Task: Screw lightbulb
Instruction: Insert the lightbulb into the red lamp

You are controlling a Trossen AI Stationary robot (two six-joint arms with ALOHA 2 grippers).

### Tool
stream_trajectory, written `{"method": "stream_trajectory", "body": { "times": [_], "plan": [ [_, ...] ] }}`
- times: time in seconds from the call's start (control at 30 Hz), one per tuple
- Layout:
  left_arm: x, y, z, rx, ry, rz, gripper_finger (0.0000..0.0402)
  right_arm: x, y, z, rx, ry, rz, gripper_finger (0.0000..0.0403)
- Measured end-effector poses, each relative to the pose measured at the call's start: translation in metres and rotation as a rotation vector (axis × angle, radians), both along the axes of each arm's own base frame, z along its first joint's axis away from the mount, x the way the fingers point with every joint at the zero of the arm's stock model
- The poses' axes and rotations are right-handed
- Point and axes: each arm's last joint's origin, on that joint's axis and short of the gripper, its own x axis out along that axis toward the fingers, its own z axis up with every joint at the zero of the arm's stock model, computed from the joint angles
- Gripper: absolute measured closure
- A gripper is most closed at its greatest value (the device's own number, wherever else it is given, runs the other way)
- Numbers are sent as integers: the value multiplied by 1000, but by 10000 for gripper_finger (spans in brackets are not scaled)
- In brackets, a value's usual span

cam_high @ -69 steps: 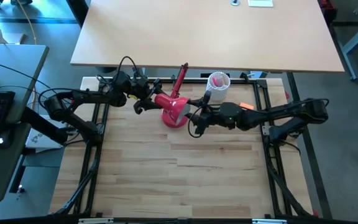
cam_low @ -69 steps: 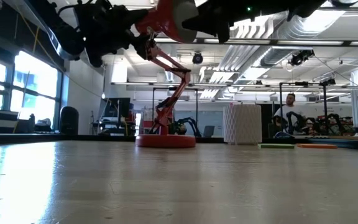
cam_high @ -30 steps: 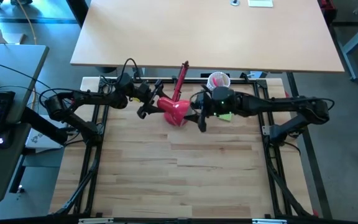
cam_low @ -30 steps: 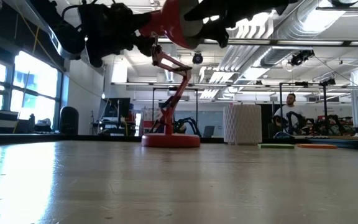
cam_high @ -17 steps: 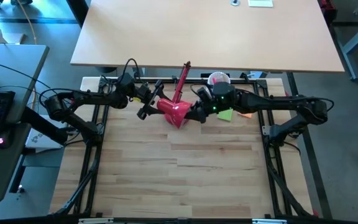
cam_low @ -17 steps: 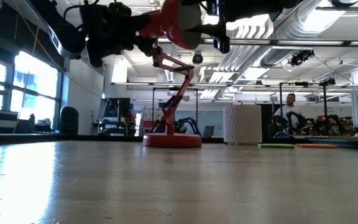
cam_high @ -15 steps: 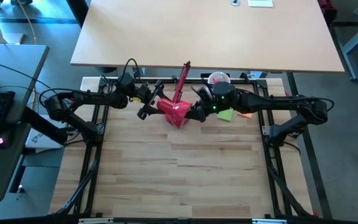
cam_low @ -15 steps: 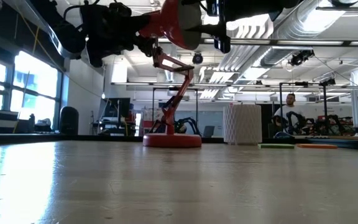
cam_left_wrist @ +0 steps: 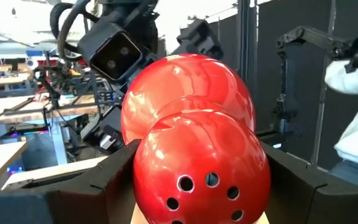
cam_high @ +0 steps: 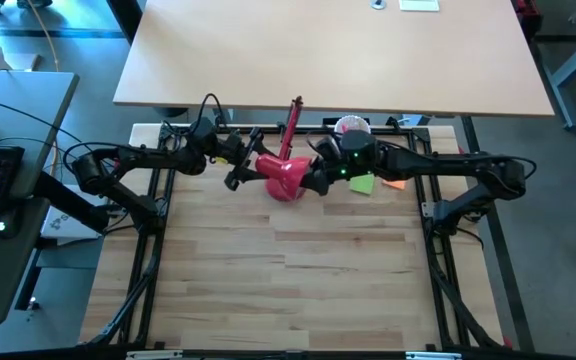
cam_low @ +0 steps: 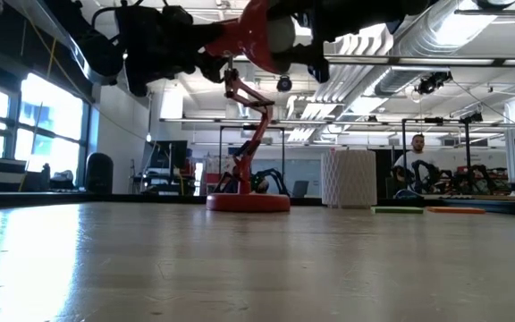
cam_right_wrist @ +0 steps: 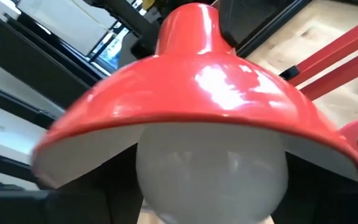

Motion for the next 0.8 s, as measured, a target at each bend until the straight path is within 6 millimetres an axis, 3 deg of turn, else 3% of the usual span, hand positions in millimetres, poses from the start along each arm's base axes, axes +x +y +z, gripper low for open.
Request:
{"method": "stream_trajectory", "body": {
  "times": [0.4, 0.8],
  "plan": [
    [-2, 7, 0, -151, 49, 82, 147, -3, -8, 1, -170, 2, -6, 137],
    [-2, 10, 0, -233, 71, 111, 146, -9, -11, 5, -449, 11, 42, 137]
  ]
}}
